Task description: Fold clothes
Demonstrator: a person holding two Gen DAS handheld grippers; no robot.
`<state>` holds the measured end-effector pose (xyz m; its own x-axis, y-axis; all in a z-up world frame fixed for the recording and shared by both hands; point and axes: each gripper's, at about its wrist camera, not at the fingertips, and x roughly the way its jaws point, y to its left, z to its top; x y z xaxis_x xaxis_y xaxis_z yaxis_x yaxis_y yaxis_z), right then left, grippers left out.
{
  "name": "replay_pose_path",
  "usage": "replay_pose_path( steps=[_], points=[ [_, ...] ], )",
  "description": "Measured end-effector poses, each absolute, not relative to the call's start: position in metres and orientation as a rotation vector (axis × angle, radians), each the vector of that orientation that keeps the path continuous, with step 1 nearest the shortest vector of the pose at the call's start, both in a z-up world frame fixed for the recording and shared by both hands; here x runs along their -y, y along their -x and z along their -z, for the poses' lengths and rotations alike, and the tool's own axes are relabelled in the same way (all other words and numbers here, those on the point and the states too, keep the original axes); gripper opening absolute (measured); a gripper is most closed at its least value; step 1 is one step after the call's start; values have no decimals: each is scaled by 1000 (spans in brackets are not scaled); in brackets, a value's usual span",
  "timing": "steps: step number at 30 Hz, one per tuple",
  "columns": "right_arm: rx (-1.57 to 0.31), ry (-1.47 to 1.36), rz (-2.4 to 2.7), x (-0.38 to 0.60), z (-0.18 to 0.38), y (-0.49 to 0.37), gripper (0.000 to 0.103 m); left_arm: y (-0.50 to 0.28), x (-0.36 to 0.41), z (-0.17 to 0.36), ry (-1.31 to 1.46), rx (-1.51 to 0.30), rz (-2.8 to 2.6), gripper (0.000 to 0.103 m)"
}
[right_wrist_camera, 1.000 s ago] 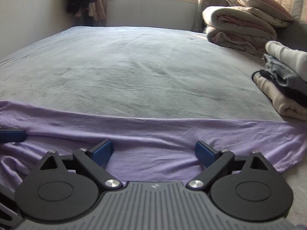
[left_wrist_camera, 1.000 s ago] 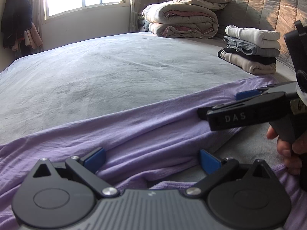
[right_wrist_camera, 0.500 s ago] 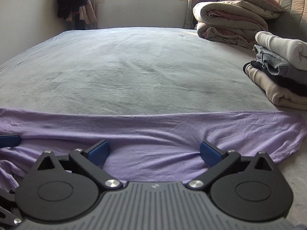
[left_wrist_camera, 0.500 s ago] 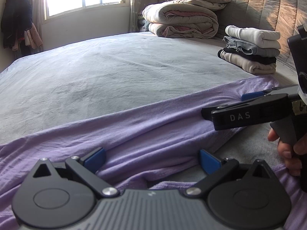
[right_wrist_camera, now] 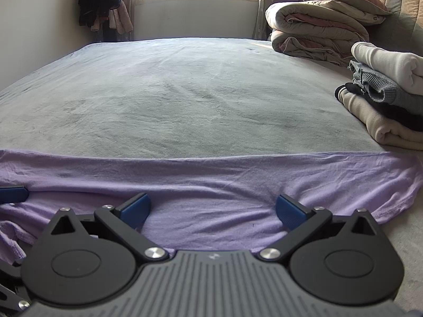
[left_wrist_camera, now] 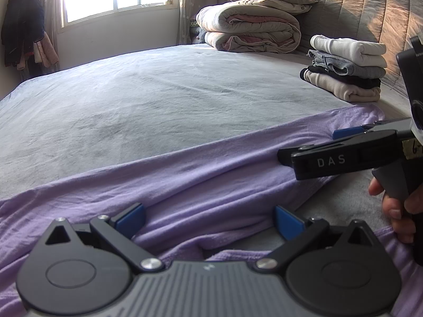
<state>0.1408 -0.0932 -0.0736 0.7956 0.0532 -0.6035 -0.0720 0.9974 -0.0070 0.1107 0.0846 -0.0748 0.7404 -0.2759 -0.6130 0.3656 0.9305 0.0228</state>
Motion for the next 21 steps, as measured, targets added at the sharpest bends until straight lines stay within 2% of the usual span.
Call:
replay_pose_path(
  steps=[21],
  points=[
    [-643, 28, -69, 93, 75, -140, 103, -111, -85, 75, -145, -648, 353, 103]
  ],
)
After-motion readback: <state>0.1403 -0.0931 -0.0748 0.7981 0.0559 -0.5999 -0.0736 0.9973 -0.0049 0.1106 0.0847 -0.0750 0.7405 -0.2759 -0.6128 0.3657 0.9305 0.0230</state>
